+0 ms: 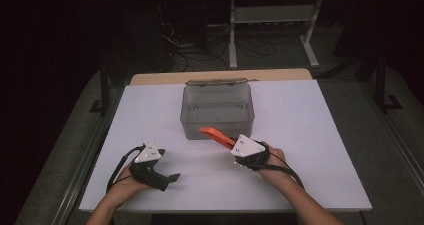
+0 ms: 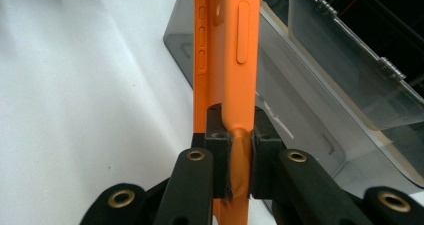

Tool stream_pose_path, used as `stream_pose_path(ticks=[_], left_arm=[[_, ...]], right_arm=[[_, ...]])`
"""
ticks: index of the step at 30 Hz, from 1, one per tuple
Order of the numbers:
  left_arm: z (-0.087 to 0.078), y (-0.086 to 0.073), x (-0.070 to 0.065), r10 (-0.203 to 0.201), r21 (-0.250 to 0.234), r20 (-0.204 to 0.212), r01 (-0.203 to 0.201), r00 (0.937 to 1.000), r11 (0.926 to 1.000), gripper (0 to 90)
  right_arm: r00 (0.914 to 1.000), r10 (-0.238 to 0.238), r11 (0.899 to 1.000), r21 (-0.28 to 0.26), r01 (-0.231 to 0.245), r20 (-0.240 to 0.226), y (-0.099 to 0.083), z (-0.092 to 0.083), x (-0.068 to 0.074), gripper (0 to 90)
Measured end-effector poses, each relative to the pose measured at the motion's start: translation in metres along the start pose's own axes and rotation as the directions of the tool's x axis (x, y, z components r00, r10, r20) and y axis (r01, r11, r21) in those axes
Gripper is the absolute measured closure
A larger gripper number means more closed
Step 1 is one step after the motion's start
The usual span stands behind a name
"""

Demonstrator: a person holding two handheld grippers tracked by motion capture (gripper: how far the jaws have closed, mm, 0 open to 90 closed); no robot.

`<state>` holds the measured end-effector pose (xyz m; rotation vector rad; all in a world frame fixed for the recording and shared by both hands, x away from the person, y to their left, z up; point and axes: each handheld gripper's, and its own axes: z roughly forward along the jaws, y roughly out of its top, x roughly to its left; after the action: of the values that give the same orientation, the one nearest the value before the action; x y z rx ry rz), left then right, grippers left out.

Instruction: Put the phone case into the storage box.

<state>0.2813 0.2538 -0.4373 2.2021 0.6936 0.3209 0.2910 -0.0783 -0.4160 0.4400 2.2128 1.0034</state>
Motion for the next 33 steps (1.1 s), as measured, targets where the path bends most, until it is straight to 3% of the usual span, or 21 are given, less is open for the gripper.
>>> stream_pose_path(ticks=[8,15,22,33], left_arm=[[0.0,0.0,-0.001,0.001,0.0,-0.001,-0.001,1.0,1.0,0.0],[0.0,0.001,-0.002,0.004,0.0,0.004,-0.004,1.0,1.0,0.0],[0.0,0.001,-0.001,0.005,-0.002,0.003,-0.005,1.0,1.0,0.0],[0.0,0.001,-0.001,0.005,-0.001,0.004,-0.005,1.0,1.0,0.0]], right_arm=[[0.9982,0.043,0.999,-0.005,-0.044,-0.042,0.0,-0.001,-0.005,81.3],[0.9868,0.131,0.991,-0.018,-0.134,-0.094,-0.002,-0.002,-0.012,81.3],[0.9679,0.205,0.977,-0.024,-0.21,-0.146,-0.003,-0.003,-0.017,81.3],[0.9275,0.309,0.947,-0.024,-0.321,-0.211,-0.006,-0.003,-0.026,81.3]])
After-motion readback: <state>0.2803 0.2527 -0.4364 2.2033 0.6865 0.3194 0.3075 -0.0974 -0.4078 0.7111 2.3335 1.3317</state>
